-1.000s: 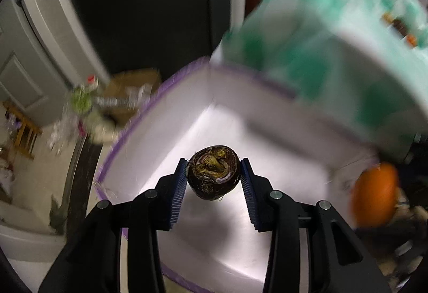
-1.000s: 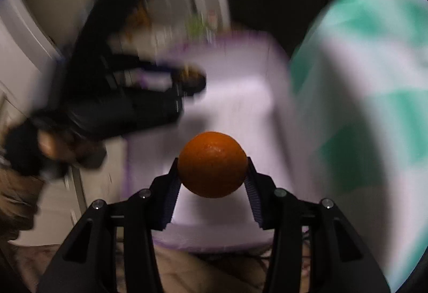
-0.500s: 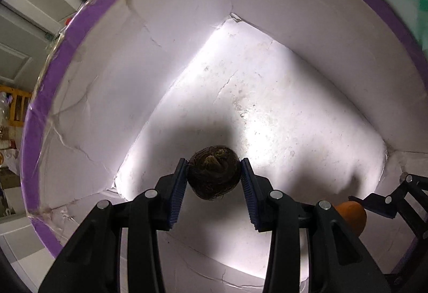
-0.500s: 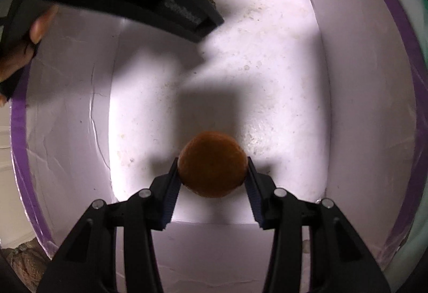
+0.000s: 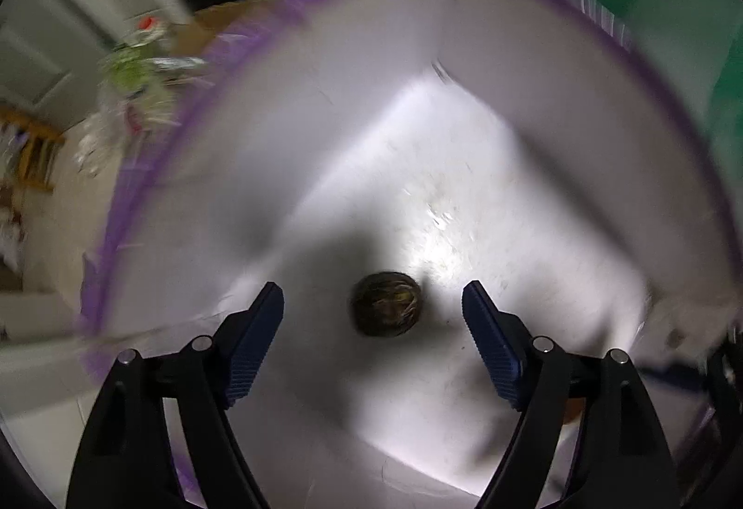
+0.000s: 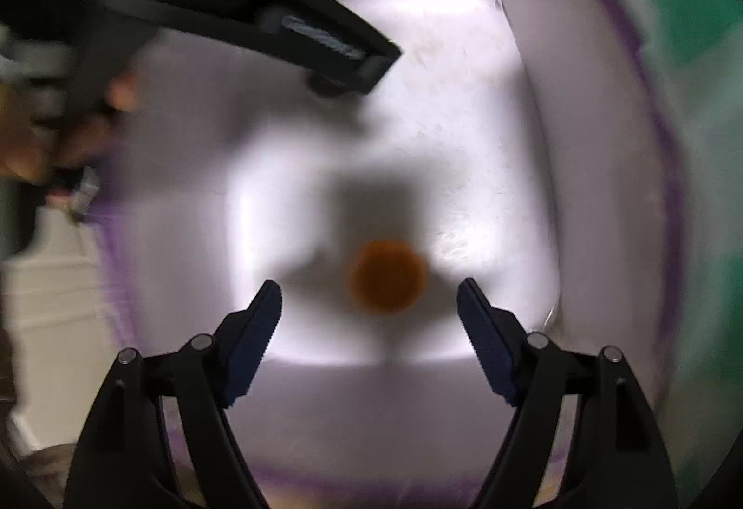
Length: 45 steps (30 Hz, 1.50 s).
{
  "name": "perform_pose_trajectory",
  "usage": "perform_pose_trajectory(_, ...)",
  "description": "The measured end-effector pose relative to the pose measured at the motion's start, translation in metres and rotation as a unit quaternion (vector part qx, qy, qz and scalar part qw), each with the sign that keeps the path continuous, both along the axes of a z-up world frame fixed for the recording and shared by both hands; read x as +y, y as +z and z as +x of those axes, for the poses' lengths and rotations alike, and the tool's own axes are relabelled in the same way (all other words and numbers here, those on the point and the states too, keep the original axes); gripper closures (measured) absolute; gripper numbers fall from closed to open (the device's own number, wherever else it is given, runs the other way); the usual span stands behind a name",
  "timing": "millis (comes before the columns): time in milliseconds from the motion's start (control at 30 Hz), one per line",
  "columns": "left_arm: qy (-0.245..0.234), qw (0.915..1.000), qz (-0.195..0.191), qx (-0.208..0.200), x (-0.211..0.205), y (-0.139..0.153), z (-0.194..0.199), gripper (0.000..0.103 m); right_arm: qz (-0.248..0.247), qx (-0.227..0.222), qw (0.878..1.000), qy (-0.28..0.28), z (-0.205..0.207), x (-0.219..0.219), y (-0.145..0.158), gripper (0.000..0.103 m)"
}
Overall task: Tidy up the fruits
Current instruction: 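Carry both fruits into the white box and open both tools, then grasp another water chestnut with the left tool while the right tool grasps a tangerine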
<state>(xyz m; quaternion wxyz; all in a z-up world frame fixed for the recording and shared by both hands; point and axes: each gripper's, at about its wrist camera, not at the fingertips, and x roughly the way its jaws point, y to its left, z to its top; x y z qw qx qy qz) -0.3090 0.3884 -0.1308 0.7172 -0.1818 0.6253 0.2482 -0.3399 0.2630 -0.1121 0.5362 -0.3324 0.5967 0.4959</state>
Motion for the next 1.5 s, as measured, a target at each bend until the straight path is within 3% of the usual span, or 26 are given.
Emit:
perform_pose_trajectory(100,0.022,0.9941,0.105,-0.018,-0.006,0.067,-0.009,0.023,0.122,-0.007,0.993,-0.007,-0.004,-0.032,0.087,0.022)
perform_pose_trajectory(133,0.011,0.9846,0.164,-0.061,-0.019,0.109,-0.011,0.023,0.173,-0.025,0.985,-0.012,0.004,-0.045,0.120,0.020)
perform_pose_trajectory(167,-0.001,0.9755,0.198,-0.095,-0.031,0.140,-0.012,0.021,0.220,-0.045,0.974,-0.019,0.006,-0.062,0.150,0.014)
perform_pose_trajectory(233,-0.033,0.9464,0.257,-0.193,-0.064,0.208,-0.014,0.014,0.331,-0.114,0.935,-0.054,0.021,-0.113,0.218,0.004)
perform_pose_trajectory(267,-0.048,0.9336,0.267,-0.234,-0.066,0.231,-0.012,0.014,0.362,-0.142,0.919,-0.071,0.039,-0.141,0.234,0.001)
perform_pose_trajectory(300,-0.076,0.9110,0.271,-0.302,-0.087,0.259,-0.013,0.014,0.406,-0.184,0.889,-0.103,0.051,-0.179,0.260,0.001)
perform_pose_trajectory(333,-0.093,0.8983,0.267,-0.336,-0.105,0.272,-0.005,0.014,0.431,-0.208,0.869,-0.126,0.066,-0.201,0.271,0.001)
perform_pose_trajectory(367,-0.126,0.8751,0.251,-0.394,-0.128,0.290,0.002,0.008,0.453,-0.243,0.842,-0.165,0.078,-0.234,0.282,0.001)
perform_pose_trajectory(400,-0.142,0.8658,0.238,-0.417,-0.142,0.297,0.010,0.004,0.454,-0.270,0.825,-0.200,0.094,-0.257,0.286,0.001)
perform_pose_trajectory(433,-0.170,0.8556,0.210,-0.442,-0.163,0.303,0.028,0.004,0.447,-0.287,0.816,-0.226,0.106,-0.280,0.286,0.001)
perform_pose_trajectory(500,-0.206,0.8588,0.164,-0.440,-0.195,0.301,0.066,0.004,0.410,-0.311,0.802,-0.303,0.147,-0.324,0.278,0.001)
perform_pose_trajectory(567,-0.243,0.8646,0.108,-0.426,-0.228,0.280,0.121,0.004,0.376,-0.296,0.798,-0.366,0.187,-0.361,0.256,0.001)
perform_pose_trajectory(633,-0.272,0.8712,0.075,-0.402,-0.261,0.261,0.182,0.004,0.342,-0.288,0.785,-0.428,0.239,-0.404,0.233,0.001)
perform_pose_trajectory(667,-0.283,0.8731,0.063,-0.392,-0.267,0.228,0.202,0.004,0.329,-0.285,0.779,-0.451,0.260,-0.415,0.220,0.001)
perform_pose_trajectory(733,-0.306,0.8774,0.040,-0.368,-0.302,0.212,0.249,0.004,0.301,-0.262,0.767,-0.503,0.310,-0.462,0.190,0.001)
perform_pose_trajectory(833,-0.329,0.8827,0.025,-0.335,-0.349,0.172,0.332,0.004,0.274,-0.242,0.760,-0.538,0.377,-0.496,0.149,0.001)
perform_pose_trajectory(1000,-0.345,0.8939,0.016,-0.286,-0.388,0.139,0.425,0.008,0.230,-0.240,0.773,-0.540,0.445,-0.506,0.089,0.001)
perform_pose_trajectory(1067,-0.347,0.8977,0.000,-0.272,-0.396,0.133,0.449,0.012,0.211,-0.248,0.781,-0.532,0.461,-0.504,0.084,0.001)
perform_pose_trajectory(1133,-0.351,0.8988,0.013,-0.263,-0.406,0.130,0.466,0.013,0.205,-0.242,0.791,-0.524,0.477,-0.502,0.081,0.001)
perform_pose_trajectory(1233,-0.349,0.9056,0.004,-0.241,-0.410,0.119,0.483,0.033,0.177,-0.263,0.804,-0.503,0.500,-0.497,0.080,0.002)
perform_pose_trajectory(1300,-0.348,0.9056,0.010,-0.242,-0.411,0.119,0.481,0.039,0.157,-0.257,0.814,-0.497,0.514,-0.495,0.072,0.012)
perform_pose_trajectory(1400,-0.356,0.9011,0.016,-0.246,-0.417,0.118,0.478,0.058,0.149,-0.226,0.820,-0.504,0.544,-0.500,0.063,0.030)
perform_pose_trajectory(1433,-0.361,0.8989,0.015,-0.247,-0.419,0.118,0.479,0.064,0.149,-0.223,0.820,-0.506,0.553,-0.501,0.061,0.031)
perform_pose_trajectory(1500,-0.364,0.8972,0.010,-0.250,-0.421,0.117,0.480,0.064,0.143,-0.219,0.823,-0.504,0.571,-0.500,0.056,0.034)
